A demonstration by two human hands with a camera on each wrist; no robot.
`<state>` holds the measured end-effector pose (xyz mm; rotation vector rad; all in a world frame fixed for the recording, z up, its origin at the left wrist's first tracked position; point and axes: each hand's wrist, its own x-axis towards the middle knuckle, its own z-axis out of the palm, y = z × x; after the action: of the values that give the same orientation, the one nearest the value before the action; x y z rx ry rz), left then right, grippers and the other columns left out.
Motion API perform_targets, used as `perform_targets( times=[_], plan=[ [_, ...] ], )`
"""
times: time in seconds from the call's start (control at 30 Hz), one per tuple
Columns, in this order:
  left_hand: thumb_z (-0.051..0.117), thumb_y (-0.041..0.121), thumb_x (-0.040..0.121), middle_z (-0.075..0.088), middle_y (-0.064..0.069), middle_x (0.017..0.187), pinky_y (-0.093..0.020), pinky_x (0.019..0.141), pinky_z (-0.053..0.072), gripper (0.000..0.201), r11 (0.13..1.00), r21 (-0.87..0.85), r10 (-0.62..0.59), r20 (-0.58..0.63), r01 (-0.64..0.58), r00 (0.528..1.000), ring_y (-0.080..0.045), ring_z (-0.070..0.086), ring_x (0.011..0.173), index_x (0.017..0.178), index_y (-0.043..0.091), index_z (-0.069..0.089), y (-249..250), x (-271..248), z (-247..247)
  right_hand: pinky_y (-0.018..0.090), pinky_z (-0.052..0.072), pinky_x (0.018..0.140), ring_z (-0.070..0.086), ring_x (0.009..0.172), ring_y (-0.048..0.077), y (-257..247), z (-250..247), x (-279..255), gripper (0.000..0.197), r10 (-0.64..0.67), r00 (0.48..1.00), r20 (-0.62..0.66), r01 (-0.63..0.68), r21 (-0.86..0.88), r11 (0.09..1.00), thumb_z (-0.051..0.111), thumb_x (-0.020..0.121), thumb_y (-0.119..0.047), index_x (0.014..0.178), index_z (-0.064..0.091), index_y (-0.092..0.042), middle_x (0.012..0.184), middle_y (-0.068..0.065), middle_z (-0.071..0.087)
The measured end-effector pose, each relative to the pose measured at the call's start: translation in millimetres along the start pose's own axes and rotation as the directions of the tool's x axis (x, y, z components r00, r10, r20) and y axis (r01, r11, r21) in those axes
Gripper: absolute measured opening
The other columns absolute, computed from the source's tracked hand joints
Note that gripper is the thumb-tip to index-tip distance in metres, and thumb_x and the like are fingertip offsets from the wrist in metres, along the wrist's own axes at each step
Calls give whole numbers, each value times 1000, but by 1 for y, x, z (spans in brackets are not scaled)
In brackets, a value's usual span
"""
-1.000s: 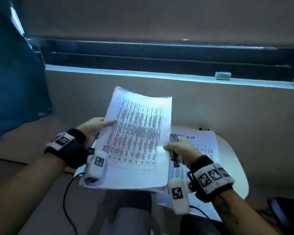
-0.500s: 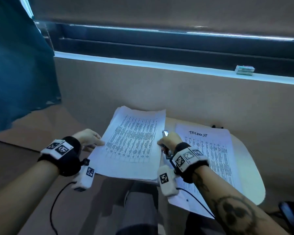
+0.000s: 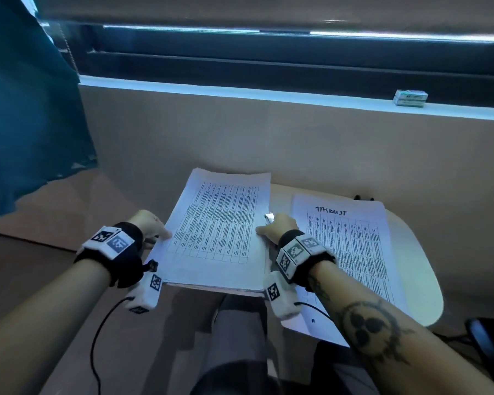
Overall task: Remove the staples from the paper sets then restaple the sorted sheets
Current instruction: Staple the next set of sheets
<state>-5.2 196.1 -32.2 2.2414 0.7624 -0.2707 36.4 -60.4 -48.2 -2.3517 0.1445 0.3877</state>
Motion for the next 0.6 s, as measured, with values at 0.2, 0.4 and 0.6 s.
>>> perform_targets(
  times=[0.2, 0.4, 0.6],
  plan=[
    [64, 36, 84, 58, -3, 102, -30, 73, 40, 30, 726, 642, 462, -192, -245, 866, -20, 53, 86, 104, 15, 56, 41, -33, 17, 20, 33, 35, 47, 45, 13, 32, -68, -7, 29, 68, 992, -102, -56, 116, 992, 62, 88, -12, 67, 42, -7, 62, 6, 49],
    [65, 30, 85, 59, -1, 80, -27, 69, 46, 18, 768, 272, 555, 170, -580, 815, -20, 58, 82, 82, 13, 60, 112, -65, 105, 39, 54, 80, 63, 87, 31, 122, -130, -17, 22, 325, 891, -316, -310, 99, 946, 65, 84, -8, 99, 60, 8, 99, 22, 63],
    [62, 36, 87, 51, -7, 92, -24, 69, 42, 41, 843, 336, 333, 287, -420, 898, -19, 49, 82, 103, -1, 56, 146, -75, 177, 37, 54, 74, 61, 78, 27, 154, -134, -28, 24, 410, 889, -203, -404, 73, 912, 73, 81, -16, 96, 57, -7, 76, 10, 59]
  ],
)
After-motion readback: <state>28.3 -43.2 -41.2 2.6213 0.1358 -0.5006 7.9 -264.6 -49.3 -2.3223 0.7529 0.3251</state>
